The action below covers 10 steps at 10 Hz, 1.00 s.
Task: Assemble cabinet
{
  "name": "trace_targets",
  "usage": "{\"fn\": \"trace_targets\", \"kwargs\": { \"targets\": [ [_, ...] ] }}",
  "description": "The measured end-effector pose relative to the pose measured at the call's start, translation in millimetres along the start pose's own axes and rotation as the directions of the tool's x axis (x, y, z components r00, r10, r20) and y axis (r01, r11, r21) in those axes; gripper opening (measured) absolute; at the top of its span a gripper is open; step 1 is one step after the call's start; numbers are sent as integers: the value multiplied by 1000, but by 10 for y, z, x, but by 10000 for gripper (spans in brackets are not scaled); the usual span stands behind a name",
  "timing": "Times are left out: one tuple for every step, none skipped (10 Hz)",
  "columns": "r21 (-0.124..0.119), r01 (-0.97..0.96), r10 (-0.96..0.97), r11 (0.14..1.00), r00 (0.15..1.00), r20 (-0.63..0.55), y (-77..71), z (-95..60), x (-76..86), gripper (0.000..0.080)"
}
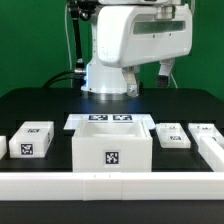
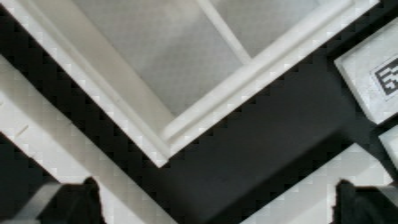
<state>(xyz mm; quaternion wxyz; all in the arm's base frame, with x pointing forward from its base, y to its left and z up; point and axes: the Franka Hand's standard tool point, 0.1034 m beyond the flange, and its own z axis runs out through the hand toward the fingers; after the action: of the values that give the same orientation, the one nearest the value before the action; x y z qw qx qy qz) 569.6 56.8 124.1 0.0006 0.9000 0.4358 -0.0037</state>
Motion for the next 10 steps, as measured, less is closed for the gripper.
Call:
{"fn": "trace_targets", "kwargs": {
  "targets": [
    [0,0,0,1000,1000,0,0,0,0,650],
    [0,0,0,1000,1000,0,0,0,0,650],
    [0,0,0,1000,1000,0,0,0,0,650],
    [0,0,0,1000,1000,0,0,0,0,650],
    [0,0,0,1000,1000,0,0,1,0,650],
    [0,0,0,1000,1000,0,0,1,0,650],
    [3,9,-9,1000,1000,5,-15,-6,-39,650],
    [8,21,-21,1000,1000,17,-60,-29,-148,650],
    [20,54,-55,998,998,35,-132,-50,-316,650],
    [19,157,-158,987,987,32,-171,-41,-415,650]
  ]
}}
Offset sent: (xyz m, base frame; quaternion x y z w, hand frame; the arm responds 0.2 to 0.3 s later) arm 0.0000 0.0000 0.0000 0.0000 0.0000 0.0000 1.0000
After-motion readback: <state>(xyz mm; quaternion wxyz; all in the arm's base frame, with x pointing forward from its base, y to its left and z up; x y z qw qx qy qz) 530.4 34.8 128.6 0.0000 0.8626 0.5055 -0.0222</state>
